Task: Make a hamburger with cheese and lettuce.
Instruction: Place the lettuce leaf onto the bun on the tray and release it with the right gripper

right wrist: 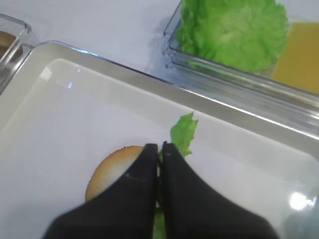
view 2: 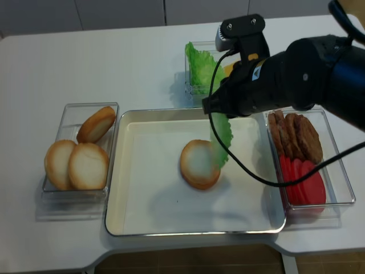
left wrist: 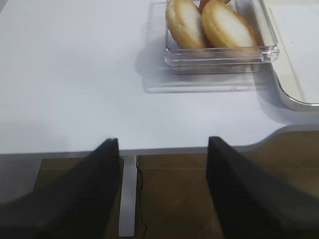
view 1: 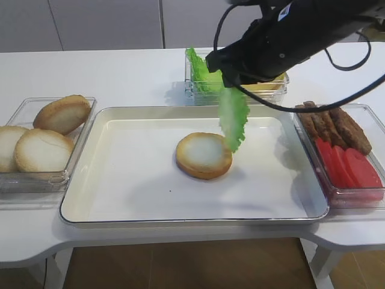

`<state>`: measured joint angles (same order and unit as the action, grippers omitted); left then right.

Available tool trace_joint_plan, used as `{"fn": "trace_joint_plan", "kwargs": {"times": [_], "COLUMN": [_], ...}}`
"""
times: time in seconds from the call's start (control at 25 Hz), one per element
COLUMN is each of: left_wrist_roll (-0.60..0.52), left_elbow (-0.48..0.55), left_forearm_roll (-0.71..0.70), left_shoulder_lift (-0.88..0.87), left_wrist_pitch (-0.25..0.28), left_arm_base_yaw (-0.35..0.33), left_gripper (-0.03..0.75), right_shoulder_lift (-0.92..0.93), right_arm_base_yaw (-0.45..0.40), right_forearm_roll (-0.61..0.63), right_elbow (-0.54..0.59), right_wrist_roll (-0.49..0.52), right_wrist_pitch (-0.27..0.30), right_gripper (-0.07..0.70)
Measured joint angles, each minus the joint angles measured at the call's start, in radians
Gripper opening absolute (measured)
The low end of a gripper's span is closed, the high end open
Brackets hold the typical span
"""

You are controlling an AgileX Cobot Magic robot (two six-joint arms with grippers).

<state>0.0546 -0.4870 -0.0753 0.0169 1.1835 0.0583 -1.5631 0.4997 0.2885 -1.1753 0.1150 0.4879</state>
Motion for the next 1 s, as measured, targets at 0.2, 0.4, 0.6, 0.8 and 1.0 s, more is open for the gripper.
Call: {"fn": "trace_joint_plan", "kwargs": {"times": [0.2, 0.4, 0.6, 0.8, 1.0], "left_wrist_roll": [0.000, 0.000, 0.000, 0.000, 0.000], "left_elbow": [0.000, 0.000, 0.000, 0.000, 0.000], "left_forearm_roll": [0.000, 0.000, 0.000, 0.000, 0.000], "left_shoulder_lift": [0.000, 0.000, 0.000, 0.000, 0.000], "left_wrist_pitch": [0.000, 0.000, 0.000, 0.000, 0.000], "left_arm_base_yaw": [0.000, 0.000, 0.000, 0.000, 0.000], "left_gripper": [0.416, 0.416, 0.416, 0.416, 0.416], "right_shoulder_lift": [0.038, 0.016, -0.028, -0.047, -0.047], "right_arm_base_yaw": [0.000, 0.000, 0.000, 0.000, 0.000], "right_forearm_roll": [-0.113, -0.157, -0.157, -0.098, -0.070], "right_elbow": [0.000, 0.000, 0.000, 0.000, 0.000], "right_wrist_roll": [-0.060, -0.090, -0.093, -0.093, -0.093], "right_wrist_pitch": [0.005, 0.014, 0.008, -0.017, -0.040], "right_gripper": [0.027, 0.027, 0.027, 0.027, 0.026]}}
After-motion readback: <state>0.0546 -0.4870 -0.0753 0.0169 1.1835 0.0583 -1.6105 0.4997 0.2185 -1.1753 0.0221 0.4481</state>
